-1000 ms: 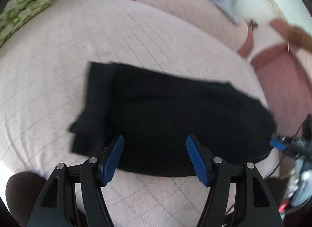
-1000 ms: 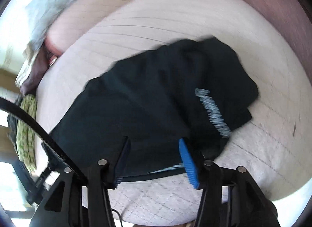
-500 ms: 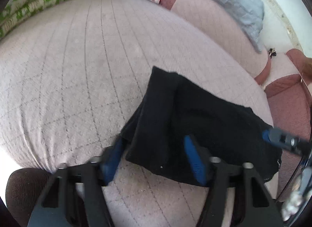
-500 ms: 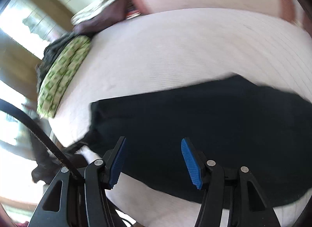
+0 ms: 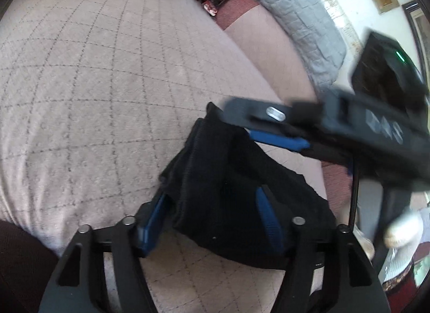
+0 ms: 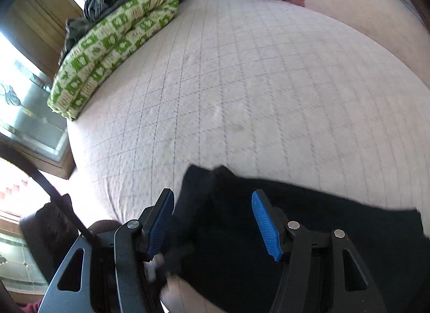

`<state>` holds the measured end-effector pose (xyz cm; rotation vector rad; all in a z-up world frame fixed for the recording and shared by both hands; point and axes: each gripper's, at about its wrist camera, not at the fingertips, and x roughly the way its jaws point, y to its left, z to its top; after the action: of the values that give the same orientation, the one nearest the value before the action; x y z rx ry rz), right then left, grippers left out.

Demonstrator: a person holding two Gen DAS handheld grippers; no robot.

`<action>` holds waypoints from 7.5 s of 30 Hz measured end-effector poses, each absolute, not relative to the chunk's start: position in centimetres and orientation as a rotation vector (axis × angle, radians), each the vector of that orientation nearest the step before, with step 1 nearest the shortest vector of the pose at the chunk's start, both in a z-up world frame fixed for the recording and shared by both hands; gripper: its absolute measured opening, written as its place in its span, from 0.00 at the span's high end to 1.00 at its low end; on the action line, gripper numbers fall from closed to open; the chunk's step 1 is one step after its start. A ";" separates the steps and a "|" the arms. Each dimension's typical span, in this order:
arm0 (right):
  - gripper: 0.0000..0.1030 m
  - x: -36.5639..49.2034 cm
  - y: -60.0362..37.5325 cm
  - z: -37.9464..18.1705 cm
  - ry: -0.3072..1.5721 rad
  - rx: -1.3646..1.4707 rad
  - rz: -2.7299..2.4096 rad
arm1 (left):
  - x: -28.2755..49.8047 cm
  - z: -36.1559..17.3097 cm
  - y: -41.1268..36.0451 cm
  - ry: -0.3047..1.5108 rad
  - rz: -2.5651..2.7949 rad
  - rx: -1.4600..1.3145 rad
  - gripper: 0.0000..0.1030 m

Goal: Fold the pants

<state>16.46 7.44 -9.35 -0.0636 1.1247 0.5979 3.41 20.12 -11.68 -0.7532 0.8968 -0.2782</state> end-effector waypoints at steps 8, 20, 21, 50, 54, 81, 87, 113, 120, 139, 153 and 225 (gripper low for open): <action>0.34 18.4 11.4 -12.3 1.202 -0.237 0.522 | 2.2 -12.3 21.3 0.832 -0.309 -0.831 0.30; 0.76 18.4 9.1 -11.9 1.190 -0.249 0.493 | 2.8 -11.7 20.0 0.926 -0.332 -0.821 0.84; 0.76 18.0 8.5 -11.4 1.173 -0.228 0.497 | 2.5 -11.1 19.9 0.921 -0.341 -0.830 0.84; 0.45 9.0 -29.1 -11.6 0.928 0.380 0.103 | 1.5 -5.2 -1.0 1.088 -0.715 -0.434 0.51; 0.44 6.4 -31.3 -9.8 0.850 0.439 0.088 | 0.6 -4.5 3.3 1.035 -0.645 -0.440 0.47; 0.51 0.2 -30.9 -14.1 0.815 0.777 0.156 | 5.0 -8.4 5.5 1.084 -0.477 -0.413 0.45; 0.50 2.4 -26.5 -10.2 0.809 0.615 0.283 | 6.6 -9.7 5.5 1.134 -0.454 -0.429 0.44; 0.89 18.1 -4.8 -9.7 1.130 -0.115 0.342 | 5.4 -10.4 7.3 1.083 -0.416 -0.447 0.91; 0.89 20.0 0.3 -9.6 1.131 -0.101 0.395 | 6.1 -10.8 11.8 1.086 -0.323 -0.501 0.87; 0.45 4.2 -16.4 -11.1 0.957 0.451 0.329 | 5.3 -8.7 12.5 1.041 -0.385 -0.482 0.57; 0.28 -7.9 -34.0 -13.8 0.656 0.932 -0.145 | 6.6 -2.5 1.4 1.057 -0.552 -0.220 0.49; 0.30 -3.2 -4.5 -9.2 0.731 -0.065 0.449 | 14.4 -2.2 14.7 0.985 -0.675 -0.700 0.51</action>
<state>-3.25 -4.54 -9.24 -0.0655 0.7307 0.4495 14.45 14.72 -2.22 -0.7004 0.9850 -0.6749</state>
